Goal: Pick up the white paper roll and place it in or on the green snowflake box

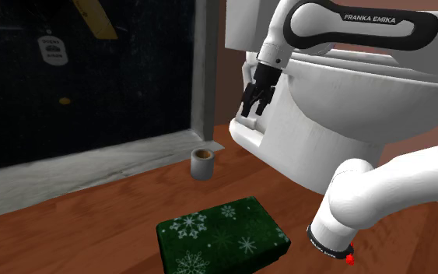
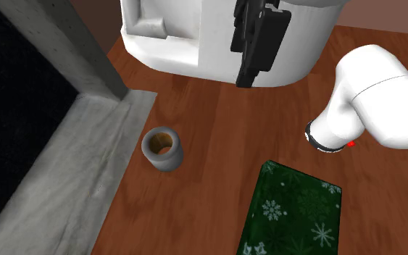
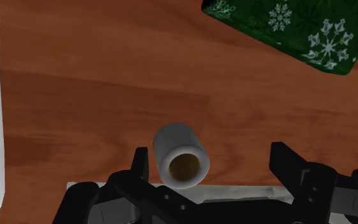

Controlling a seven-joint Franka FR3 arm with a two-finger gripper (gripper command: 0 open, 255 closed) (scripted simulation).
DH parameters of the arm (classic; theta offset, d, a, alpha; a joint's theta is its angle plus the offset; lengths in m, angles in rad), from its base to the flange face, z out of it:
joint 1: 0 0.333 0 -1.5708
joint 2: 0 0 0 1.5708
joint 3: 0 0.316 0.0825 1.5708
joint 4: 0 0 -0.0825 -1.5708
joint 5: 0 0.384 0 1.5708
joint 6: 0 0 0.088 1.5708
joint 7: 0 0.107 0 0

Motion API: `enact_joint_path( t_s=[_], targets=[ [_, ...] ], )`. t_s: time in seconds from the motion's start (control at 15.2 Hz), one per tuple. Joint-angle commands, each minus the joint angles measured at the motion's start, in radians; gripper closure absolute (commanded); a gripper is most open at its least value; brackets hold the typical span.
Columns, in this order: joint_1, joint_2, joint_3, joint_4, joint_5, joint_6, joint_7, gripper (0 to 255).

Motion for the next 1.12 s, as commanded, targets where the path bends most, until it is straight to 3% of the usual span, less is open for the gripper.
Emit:
enact_joint_path(
  t_s=[0.0, 0.53, 1.06],
  targets=[
    [0.0, 0.0, 0.0, 0.0, 0.0, 0.0, 0.0, 0],
    [0.012, 0.225, 0.079, -0.034, -0.01, 0.234, 0.059, 0],
    [0.012, 0.508, 0.146, 0.017, -0.058, 0.435, 0.139, 0]
  ],
)
